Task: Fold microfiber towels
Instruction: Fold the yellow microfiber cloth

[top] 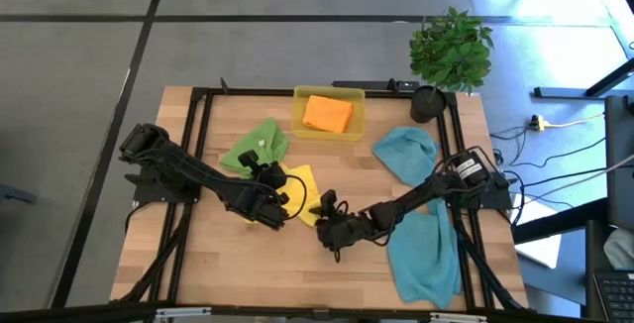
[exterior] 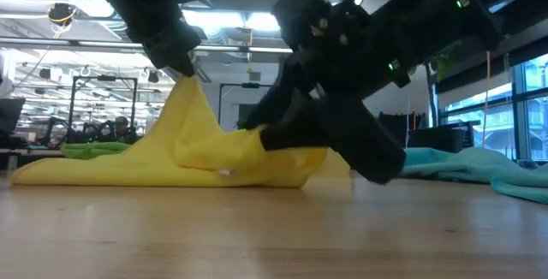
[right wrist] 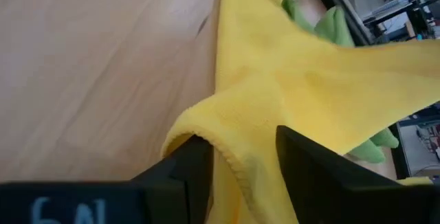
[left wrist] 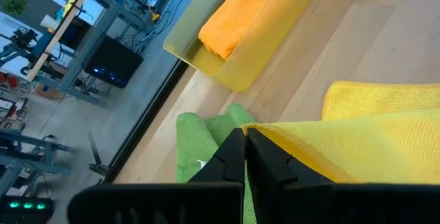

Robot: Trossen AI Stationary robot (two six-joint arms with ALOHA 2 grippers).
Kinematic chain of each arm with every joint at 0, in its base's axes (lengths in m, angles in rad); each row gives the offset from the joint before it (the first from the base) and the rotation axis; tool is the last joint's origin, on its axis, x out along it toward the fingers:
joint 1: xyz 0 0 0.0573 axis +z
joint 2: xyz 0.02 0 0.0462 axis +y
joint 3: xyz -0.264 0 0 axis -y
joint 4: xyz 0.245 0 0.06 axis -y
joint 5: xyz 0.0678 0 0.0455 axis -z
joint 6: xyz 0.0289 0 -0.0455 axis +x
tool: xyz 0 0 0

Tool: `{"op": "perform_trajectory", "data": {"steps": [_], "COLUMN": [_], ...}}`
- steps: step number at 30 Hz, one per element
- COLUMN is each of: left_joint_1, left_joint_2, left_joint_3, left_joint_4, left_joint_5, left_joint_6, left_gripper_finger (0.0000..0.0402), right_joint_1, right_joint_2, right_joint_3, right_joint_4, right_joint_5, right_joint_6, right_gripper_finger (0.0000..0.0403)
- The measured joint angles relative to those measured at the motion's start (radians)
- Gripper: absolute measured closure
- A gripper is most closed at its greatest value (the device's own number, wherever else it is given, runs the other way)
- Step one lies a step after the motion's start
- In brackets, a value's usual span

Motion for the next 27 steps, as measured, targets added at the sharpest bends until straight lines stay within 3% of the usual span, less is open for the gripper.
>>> {"op": "perform_trajectory", "data": {"steps": [6, 15, 20, 27], "left_joint_1": [0.0, 0.0, 0.0, -0.044], "left_joint_2": [0.0, 0.0, 0.0, -0.001], "left_joint_3": [0.0, 0.0, 0.0, 0.035], "left_joint_4": [0.0, 0.002, 0.003, -0.005], "left_joint_5": [0.007, 0.017, 0.02, -0.013], "left_joint_6": [0.0, 0.021, 0.028, 0.094], "left_gripper_finger": [0.0401, 0.0401, 0.0401, 0.0401], "right_joint_1": [0.0, 0.0, 0.0, 0.038], "right_joint_2": [-0.002, -0.002, -0.051, -0.268], "right_joint_3": [0.002, 0.002, 0.002, -0.029], "right_joint_4": [0.055, 0.055, 0.04, -0.065], "right_joint_5": [-0.087, -0.088, -0.02, 0.07], "right_joint_6": [-0.003, 0.004, 0.079, 0.179], "right_gripper_finger": [0.0296, 0.0389, 0.0396, 0.0399]}}
